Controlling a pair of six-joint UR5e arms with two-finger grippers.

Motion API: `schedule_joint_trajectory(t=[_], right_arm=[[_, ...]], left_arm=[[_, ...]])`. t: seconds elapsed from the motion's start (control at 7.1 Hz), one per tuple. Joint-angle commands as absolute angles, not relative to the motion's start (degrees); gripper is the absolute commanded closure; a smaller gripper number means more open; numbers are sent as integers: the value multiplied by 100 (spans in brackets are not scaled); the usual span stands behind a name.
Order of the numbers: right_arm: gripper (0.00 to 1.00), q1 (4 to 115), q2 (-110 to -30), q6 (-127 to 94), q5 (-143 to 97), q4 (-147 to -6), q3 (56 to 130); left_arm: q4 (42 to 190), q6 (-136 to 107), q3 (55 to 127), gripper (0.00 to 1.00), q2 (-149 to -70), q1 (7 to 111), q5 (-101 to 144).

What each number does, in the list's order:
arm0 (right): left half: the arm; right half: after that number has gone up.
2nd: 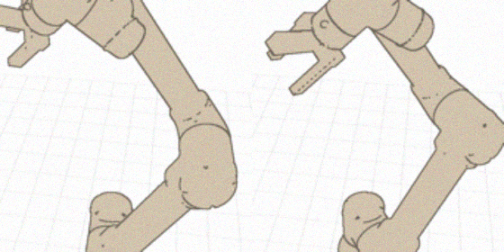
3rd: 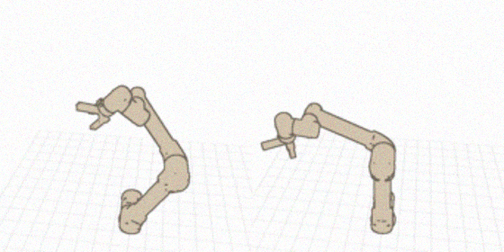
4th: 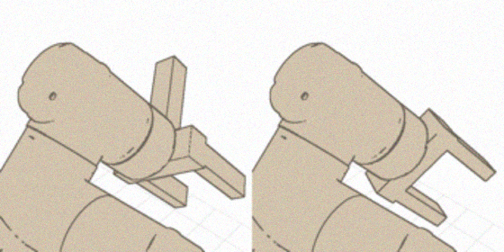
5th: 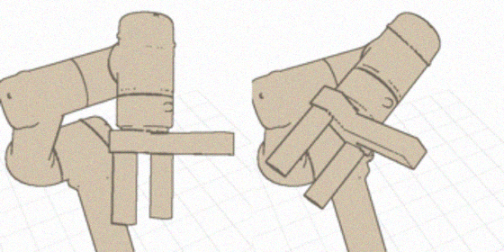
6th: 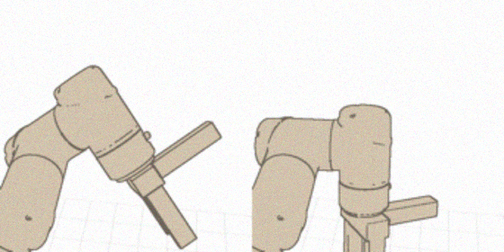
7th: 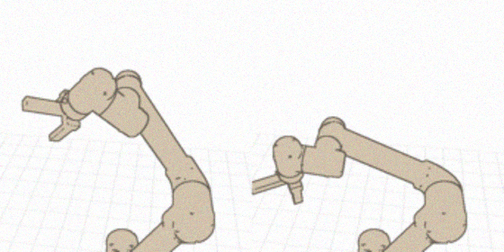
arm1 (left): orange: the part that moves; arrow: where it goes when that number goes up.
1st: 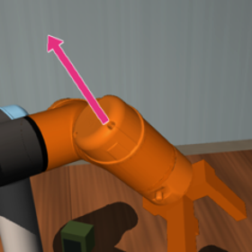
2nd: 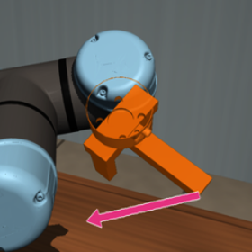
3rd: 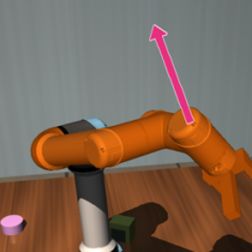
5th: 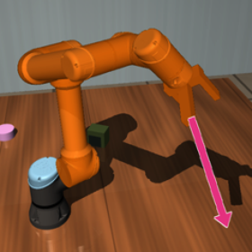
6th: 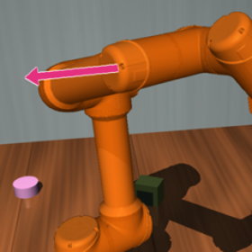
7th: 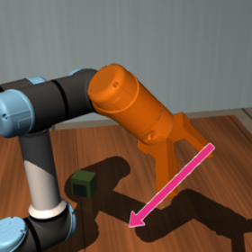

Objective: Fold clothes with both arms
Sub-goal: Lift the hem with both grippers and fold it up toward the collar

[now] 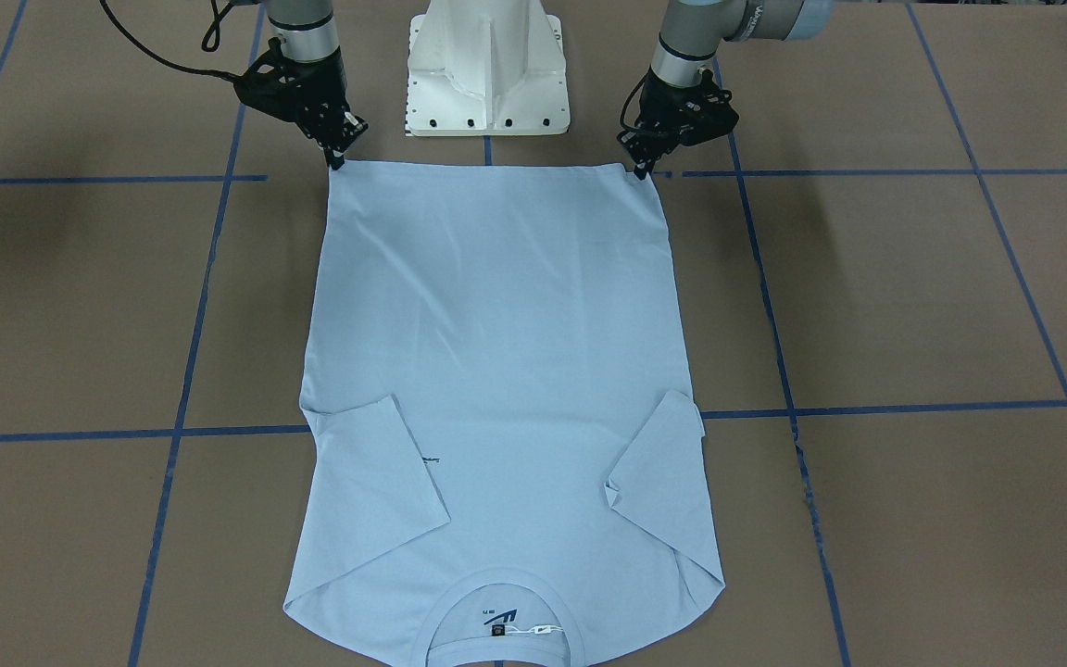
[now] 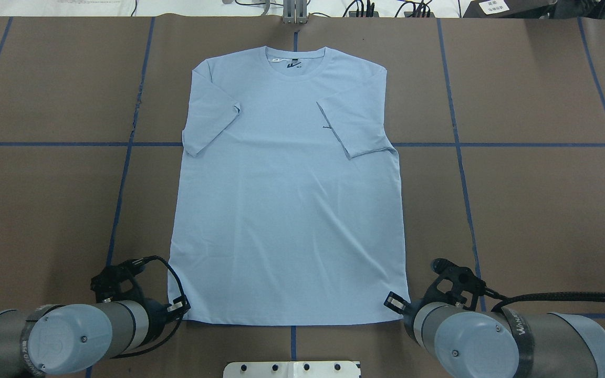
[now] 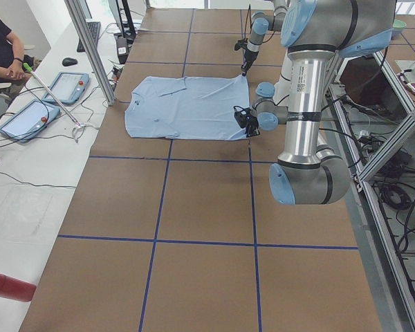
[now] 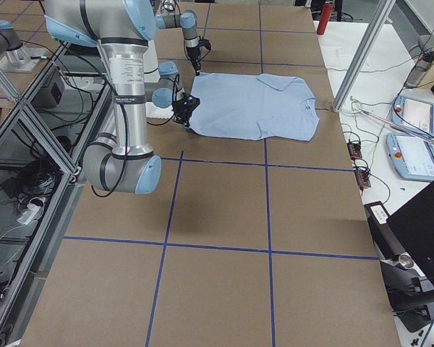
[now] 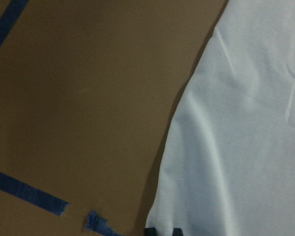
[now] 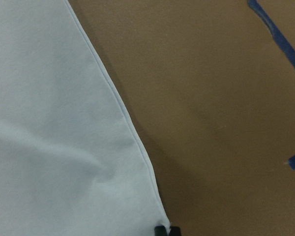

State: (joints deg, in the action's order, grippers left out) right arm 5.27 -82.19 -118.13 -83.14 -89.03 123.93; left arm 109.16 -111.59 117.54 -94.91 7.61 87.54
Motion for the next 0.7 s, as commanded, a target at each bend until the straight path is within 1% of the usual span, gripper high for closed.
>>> schedule_joint_trajectory(t=[0.0,0.14,0.28,0.56], right_arm=[[100,545,-8235,-11804,-8314,-8903,12506],[100,545,-8583,-11778,-8323,-8895,12881],[100,475,-8961,-11769,-8367,-8877,13215],[100,326,-9201,-11769,-8455,-8877,13604]], left_arm=[[10899,-11188,12073,100,-9466,765,8780],[10672,-11284,12511,100,-9370,756,8798],[10470,-11529,12759,100,-9360,530,8867],[10433,-11566,12989,100,-9352,440,8877]])
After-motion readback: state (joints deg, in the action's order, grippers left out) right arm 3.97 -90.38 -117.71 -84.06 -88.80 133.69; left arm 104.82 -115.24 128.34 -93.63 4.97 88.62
